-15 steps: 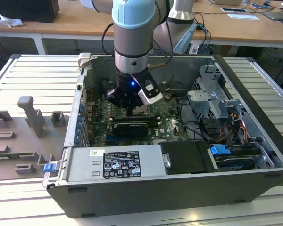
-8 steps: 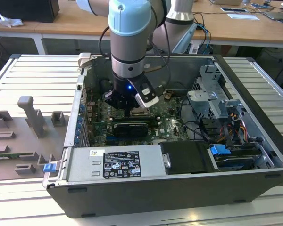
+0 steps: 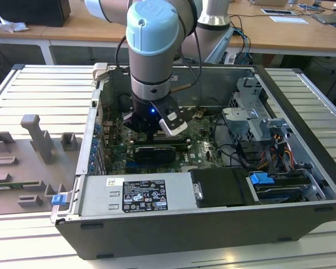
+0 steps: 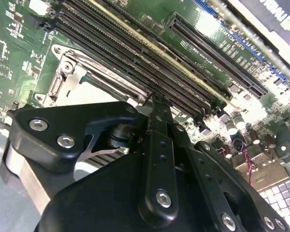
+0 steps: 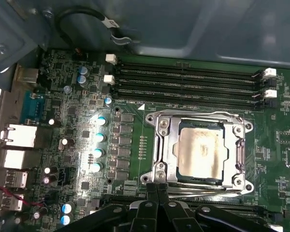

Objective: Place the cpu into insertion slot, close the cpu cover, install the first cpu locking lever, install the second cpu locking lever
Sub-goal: 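Install the second cpu locking lever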

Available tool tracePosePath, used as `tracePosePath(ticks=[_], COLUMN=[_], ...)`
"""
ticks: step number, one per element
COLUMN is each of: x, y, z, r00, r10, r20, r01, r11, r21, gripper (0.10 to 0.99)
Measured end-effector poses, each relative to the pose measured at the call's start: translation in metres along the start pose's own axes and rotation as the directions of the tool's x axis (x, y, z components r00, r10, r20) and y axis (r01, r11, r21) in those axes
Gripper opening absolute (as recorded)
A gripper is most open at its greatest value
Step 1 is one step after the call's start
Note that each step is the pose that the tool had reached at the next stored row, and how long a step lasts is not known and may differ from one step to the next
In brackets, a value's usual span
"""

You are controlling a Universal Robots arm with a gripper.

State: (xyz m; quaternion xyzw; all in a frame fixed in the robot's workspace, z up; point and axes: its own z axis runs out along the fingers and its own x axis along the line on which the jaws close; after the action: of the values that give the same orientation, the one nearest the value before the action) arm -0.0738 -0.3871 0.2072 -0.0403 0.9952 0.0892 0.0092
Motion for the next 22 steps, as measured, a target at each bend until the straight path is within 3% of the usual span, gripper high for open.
tracePosePath(ticks=[5, 16, 19, 22], x=[0.0024, 0.0075, 0.0075, 0.0073], y=[-0.0011, -0.0019, -0.0018, -0.0002], z=[0.0026, 0.009, 0.0083, -0.0006], r00=[1.0, 1.0, 1.0, 1.0], r10=[-0.001, -0.001, -0.001, -0.001], r20=[0.0036, 0.0061, 0.0063, 0.0066], r01=[0.001, 0.001, 0.001, 0.001], r11=[0.9997, 0.9987, 0.9985, 0.9984], r21=[-0.022, -0.051, -0.055, -0.057], gripper=[0.106, 0.106, 0.106, 0.106])
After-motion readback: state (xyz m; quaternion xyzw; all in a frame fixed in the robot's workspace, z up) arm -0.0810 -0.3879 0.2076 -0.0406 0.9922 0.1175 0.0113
